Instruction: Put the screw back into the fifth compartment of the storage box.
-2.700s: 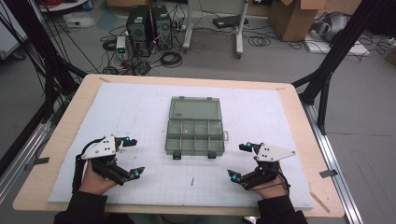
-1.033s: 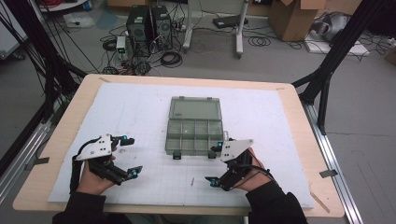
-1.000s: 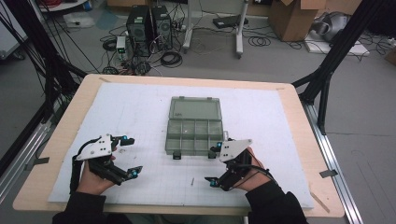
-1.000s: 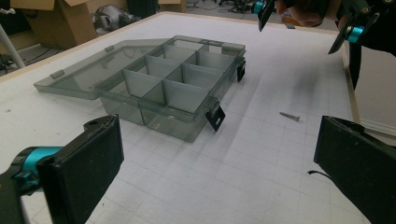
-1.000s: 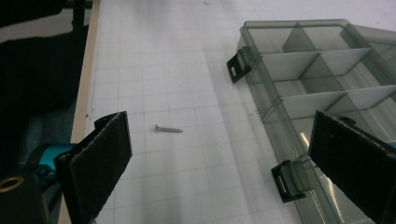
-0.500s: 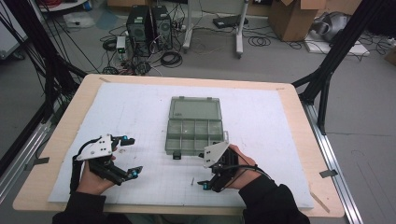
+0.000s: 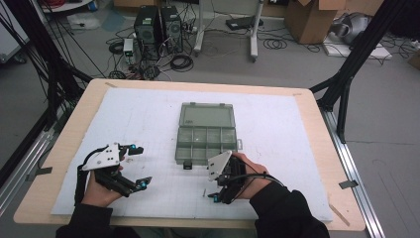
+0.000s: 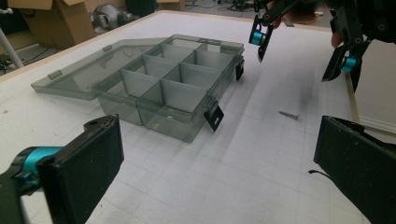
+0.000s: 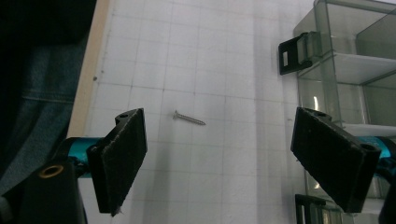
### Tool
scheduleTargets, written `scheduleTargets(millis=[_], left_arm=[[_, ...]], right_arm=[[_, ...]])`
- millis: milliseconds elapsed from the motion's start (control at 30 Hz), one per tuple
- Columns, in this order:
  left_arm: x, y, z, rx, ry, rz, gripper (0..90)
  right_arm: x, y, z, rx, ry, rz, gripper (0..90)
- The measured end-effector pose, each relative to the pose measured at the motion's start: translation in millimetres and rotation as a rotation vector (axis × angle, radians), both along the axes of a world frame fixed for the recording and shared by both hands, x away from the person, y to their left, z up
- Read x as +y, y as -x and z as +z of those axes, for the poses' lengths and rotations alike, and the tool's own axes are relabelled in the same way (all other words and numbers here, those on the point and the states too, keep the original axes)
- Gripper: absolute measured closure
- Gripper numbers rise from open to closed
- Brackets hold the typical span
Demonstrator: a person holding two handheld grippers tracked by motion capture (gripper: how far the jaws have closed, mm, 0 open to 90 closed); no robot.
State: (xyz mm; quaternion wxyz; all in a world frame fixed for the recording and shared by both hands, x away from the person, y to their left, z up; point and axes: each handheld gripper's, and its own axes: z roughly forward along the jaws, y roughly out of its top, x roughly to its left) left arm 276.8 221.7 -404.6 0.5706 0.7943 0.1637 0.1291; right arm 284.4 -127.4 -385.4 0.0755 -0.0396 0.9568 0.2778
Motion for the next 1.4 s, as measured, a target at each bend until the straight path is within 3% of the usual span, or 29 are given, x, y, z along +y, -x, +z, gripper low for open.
scheduleTargets(millis=[433,1400], left_arm=[[-0.2,-0.4,-0.5,0.000,-0.006,0.001,1.8],[1.1,0.0,1.0,-0.006,0.000,0.003,1.8]], right_arm=[[25.1,-1.5,-9.4,-0.017,0.173,0.075,24.1],[48.0,-2.8,-19.8,0.008,0.320,0.179,42.9]])
